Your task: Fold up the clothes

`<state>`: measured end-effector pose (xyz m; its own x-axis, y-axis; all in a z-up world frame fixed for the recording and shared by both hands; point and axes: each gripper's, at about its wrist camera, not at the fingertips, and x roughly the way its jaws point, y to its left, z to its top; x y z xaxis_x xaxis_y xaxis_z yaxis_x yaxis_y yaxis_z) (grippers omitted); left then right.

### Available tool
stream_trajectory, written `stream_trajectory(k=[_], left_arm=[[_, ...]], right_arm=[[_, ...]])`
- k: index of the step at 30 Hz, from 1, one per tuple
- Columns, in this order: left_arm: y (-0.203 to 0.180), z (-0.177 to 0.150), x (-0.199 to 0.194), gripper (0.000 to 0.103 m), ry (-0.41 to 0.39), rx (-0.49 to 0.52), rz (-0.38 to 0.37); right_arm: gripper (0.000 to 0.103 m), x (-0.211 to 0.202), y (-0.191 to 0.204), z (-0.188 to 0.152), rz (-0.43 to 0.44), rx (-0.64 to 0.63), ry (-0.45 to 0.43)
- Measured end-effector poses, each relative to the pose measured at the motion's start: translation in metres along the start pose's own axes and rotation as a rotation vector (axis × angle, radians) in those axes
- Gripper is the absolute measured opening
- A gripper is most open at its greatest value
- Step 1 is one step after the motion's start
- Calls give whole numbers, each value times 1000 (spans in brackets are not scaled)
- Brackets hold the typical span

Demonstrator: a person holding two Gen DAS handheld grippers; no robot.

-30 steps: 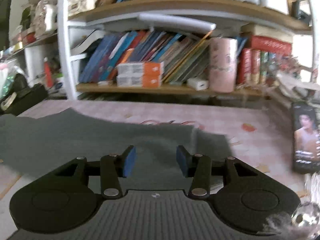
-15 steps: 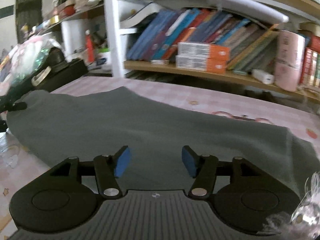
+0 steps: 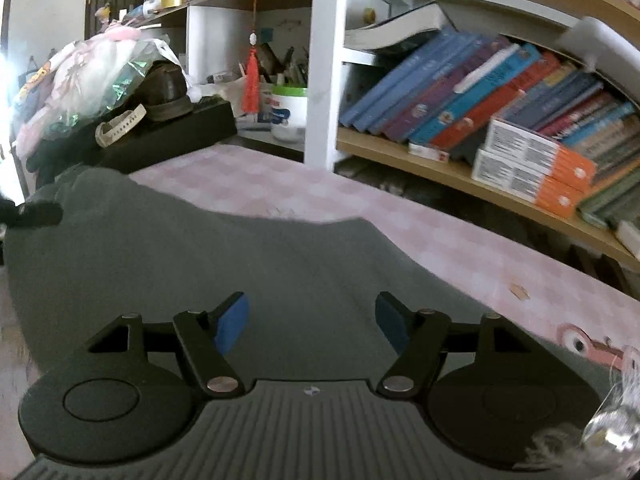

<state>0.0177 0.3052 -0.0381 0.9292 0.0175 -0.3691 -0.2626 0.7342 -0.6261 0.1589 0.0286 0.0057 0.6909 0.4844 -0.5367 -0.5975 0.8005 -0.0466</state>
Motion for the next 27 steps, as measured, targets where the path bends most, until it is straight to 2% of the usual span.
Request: stream_trajectory(k=[5, 10, 21, 27], left_arm=[[0, 0, 0, 63, -1, -1, -3], [0, 0, 0, 64, -2, -3, -7], [0, 0, -1, 64, -3, -4, -9], [1, 1, -1, 64, -4, -6, -12]], right_arm=[[70, 26, 15, 16, 1, -15, 7], [72, 44, 22, 16, -12, -24, 63], [72, 1, 44, -6, 86, -50, 69], [72, -32, 56, -26, 113, -117, 50]])
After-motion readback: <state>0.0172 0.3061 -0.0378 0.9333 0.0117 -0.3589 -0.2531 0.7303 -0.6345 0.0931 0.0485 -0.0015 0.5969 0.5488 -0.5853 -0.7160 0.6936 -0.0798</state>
